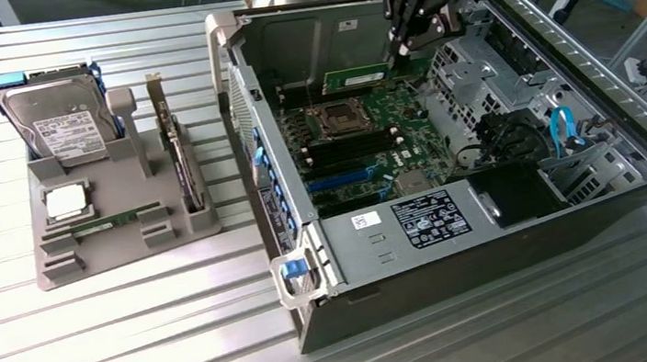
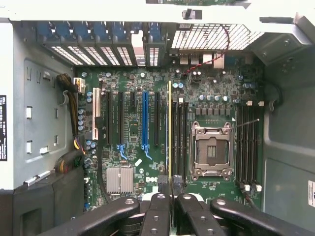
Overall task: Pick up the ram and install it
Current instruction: 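Insert the ram into the slot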
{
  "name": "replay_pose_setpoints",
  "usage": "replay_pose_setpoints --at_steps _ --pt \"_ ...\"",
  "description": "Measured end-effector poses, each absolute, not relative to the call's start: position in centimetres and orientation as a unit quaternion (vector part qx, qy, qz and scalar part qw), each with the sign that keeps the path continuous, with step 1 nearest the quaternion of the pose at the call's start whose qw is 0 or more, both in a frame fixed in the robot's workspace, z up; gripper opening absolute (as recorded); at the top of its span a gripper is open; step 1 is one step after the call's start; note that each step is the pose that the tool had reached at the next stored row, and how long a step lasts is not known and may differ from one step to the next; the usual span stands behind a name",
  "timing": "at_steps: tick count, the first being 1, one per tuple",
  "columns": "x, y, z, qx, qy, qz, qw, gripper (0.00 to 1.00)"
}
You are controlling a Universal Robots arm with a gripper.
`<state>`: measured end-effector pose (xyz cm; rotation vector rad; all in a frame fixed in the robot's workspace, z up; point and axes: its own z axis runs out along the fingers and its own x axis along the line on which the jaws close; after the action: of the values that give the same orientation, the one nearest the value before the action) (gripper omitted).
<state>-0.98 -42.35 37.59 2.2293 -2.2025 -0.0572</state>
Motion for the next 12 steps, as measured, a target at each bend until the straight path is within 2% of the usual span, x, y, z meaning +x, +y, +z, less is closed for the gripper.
replay_pose_setpoints --at_steps 12 --pt "0.08 -42.34 37.57 0.711 -0.703 -0.018 0.004 0.12"
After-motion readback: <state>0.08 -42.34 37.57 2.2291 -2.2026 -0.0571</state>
